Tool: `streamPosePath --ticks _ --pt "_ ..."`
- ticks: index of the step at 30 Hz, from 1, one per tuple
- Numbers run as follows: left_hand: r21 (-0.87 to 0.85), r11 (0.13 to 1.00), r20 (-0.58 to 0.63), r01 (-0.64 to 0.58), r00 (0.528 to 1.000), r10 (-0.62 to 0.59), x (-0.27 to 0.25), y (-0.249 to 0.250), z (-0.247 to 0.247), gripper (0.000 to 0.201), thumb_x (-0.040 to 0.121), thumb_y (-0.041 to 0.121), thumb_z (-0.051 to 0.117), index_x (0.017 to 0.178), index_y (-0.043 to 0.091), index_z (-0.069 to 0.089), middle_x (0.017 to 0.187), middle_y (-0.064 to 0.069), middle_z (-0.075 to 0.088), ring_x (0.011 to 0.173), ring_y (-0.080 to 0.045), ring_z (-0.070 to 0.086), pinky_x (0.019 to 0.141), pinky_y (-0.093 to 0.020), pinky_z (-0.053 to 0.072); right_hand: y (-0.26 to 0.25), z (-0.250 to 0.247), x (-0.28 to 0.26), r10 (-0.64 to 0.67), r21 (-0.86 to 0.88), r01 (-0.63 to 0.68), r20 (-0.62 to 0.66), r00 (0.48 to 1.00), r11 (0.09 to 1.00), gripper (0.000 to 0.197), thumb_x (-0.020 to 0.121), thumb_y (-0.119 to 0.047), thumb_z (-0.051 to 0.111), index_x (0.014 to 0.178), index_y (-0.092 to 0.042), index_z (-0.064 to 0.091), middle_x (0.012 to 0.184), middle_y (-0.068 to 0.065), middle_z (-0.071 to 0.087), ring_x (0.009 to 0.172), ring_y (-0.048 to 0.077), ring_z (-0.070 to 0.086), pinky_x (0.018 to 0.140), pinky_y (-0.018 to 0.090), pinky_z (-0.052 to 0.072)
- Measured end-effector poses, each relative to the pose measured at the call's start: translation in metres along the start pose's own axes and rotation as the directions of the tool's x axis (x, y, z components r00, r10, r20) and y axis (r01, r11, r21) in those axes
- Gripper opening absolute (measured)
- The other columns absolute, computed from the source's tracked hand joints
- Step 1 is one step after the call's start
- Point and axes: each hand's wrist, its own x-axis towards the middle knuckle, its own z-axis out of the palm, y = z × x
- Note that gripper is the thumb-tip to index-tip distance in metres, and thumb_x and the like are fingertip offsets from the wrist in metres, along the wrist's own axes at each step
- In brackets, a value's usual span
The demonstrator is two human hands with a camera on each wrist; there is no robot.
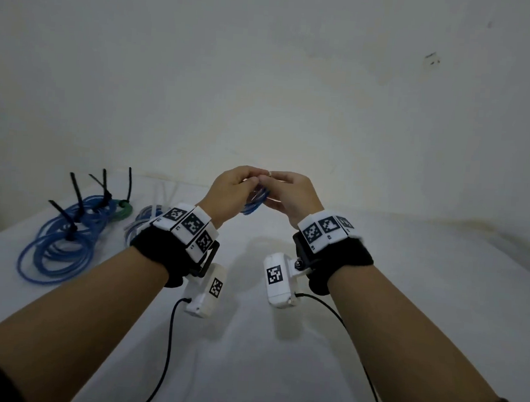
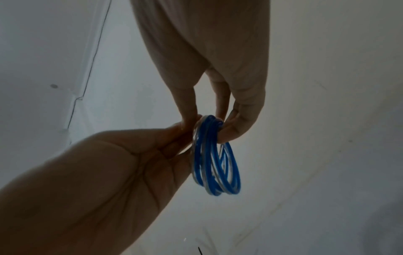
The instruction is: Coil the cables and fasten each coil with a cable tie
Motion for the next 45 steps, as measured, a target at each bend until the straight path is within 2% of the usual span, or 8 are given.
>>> streamPosePath --ticks 3,6,10,17,23,32,41,45 --pt "-0.01 1.0 0.057 -0.015 0.998 0.016 -0.009 -0.002 -0.023 0.028 0.095 0.003 0.039 0.104 0.013 0.063 0.111 -0.005 0.064 0.097 -0.015 0.062 0.087 -0.026 0.049 0.004 0.019 0.003 0.003 -0.05 -0.004 -0.018 1.0 0.999 0.027 0.081 -0.004 0.066 0.108 0.002 0.063 0.087 0.016 0.066 0.073 0.021 0.062 0.068 0.026 0.054" --pt "0.189 0.98 -0.115 -0.066 0.989 0.089 -0.015 -0.006 -0.052 0.023 0.094 0.004 0.043 0.097 0.014 0.064 0.1 0.002 0.064 0.089 -0.01 0.059 0.078 -0.018 0.043 0.008 0.038 0.005 0.037 -0.041 -0.038 -0.007 0.999 0.998 0.021 0.084 -0.002 0.062 0.104 0.0 0.064 0.073 0.008 0.058 0.063 0.016 0.054 0.06 0.024 0.05" --pt "0.334 0.936 -0.221 0.108 0.975 -0.034 -0.018 -0.016 -0.092 0.025 0.093 0.026 0.051 0.116 0.015 0.056 0.106 -0.002 0.059 0.096 -0.015 0.056 0.078 -0.024 0.043 0.013 0.066 0.0 0.09 0.072 -0.098 0.111 0.99 0.993 0.011 0.085 0.003 0.062 0.094 -0.001 0.056 0.07 0.01 0.056 0.059 0.018 0.052 0.054 0.024 0.048" --pt "0.257 0.928 -0.315 0.269 0.931 -0.182 -0.029 -0.047 -0.138 0.01 0.089 0.008 0.058 0.097 0.01 0.063 0.076 -0.005 0.067 0.048 -0.001 0.062 0.056 -0.02 0.054 0.036 0.121 -0.005 0.19 0.067 -0.207 0.199 0.961 0.976 0.012 0.085 -0.002 0.063 0.084 -0.004 0.052 0.075 0.015 0.058 0.06 0.024 0.058 0.058 0.032 0.057" --pt "0.53 0.748 -0.347 0.399 0.907 -0.238 -0.041 -0.067 -0.16 0.016 0.086 0.026 0.063 0.084 0.011 0.061 0.087 -0.013 0.069 0.082 -0.027 0.066 0.08 -0.04 0.055 0.063 0.15 -0.001 0.311 -0.197 -0.272 0.199 0.929 0.942 0.021 0.083 0.008 0.058 0.073 -0.009 0.053 0.078 0.015 0.059 0.064 0.031 0.06 0.068 0.048 0.057" --pt "0.702 0.588 -0.24 0.401 0.911 -0.335 -0.047 -0.074 -0.169 0.019 0.087 0.011 0.058 0.093 -0.002 0.071 0.091 -0.018 0.07 0.086 -0.03 0.067 0.079 -0.037 0.057 0.086 0.167 0.005 0.306 -0.437 -0.208 0.166 0.937 0.875 0.029 0.079 -0.002 0.068 0.057 -0.016 0.056 0.068 0.01 0.06 0.09 0.04 0.066 0.081 0.052 0.055" --pt "0.738 0.553 -0.2 0.387 0.908 -0.368 -0.046 -0.071 -0.17 0.021 0.085 0.005 0.057 0.1 0.001 0.072 0.102 -0.016 0.07 0.095 -0.03 0.065 0.085 -0.035 0.054 0.09 0.164 0.007 0.284 -0.538 -0.15 0.174 0.943 0.83 0.029 0.077 -0.004 0.07 0.054 -0.018 0.059 0.081 0.015 0.067 0.087 0.036 0.067 0.082 0.047 0.056" --pt "0.73 0.592 -0.255 0.343 0.939 -0.23 -0.045 -0.053 -0.165 0.024 0.087 0.008 0.052 0.104 0.008 0.069 0.11 -0.009 0.067 0.101 -0.023 0.06 0.08 -0.026 0.044 0.074 0.146 0.002 0.384 -0.449 -0.259 0.213 0.899 0.855 0.01 0.086 -0.004 0.062 0.076 -0.002 0.062 0.072 0.016 0.06 0.063 0.028 0.061 0.075 0.05 0.056"
